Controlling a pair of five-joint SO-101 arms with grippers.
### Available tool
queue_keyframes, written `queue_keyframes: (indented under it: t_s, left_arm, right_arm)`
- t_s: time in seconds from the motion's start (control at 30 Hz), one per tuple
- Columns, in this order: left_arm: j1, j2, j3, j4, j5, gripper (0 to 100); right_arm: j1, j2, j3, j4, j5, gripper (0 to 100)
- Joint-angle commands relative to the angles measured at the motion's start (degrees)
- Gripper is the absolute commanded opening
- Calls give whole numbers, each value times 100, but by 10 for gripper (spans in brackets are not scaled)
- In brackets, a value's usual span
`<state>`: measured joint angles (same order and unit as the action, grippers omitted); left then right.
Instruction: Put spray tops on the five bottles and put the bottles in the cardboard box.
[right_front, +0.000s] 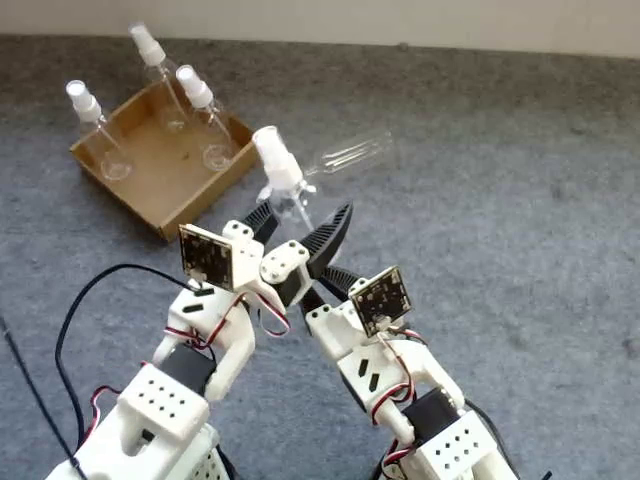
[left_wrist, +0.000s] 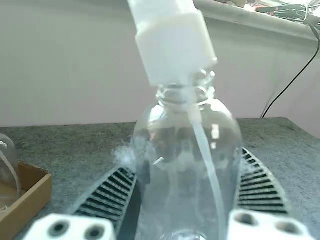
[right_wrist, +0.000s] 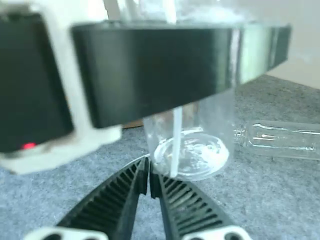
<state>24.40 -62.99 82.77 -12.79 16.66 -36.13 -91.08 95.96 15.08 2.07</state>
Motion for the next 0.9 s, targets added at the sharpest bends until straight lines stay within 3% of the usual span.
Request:
queue_keyframes:
  t_s: [0.0, 0.4, 0.87]
  left_arm:
    - [-40, -778, -13, 800, 62, 155]
    - [-163, -2053, 40, 1916, 35, 155]
    - [-2167, -2167, -31, 1908, -1187, 157]
  right_arm:
    - [13, -66, 1015, -92, -9, 8]
    - [13, -40, 1015, -92, -9, 8]
    - [13, -22, 1015, -92, -9, 8]
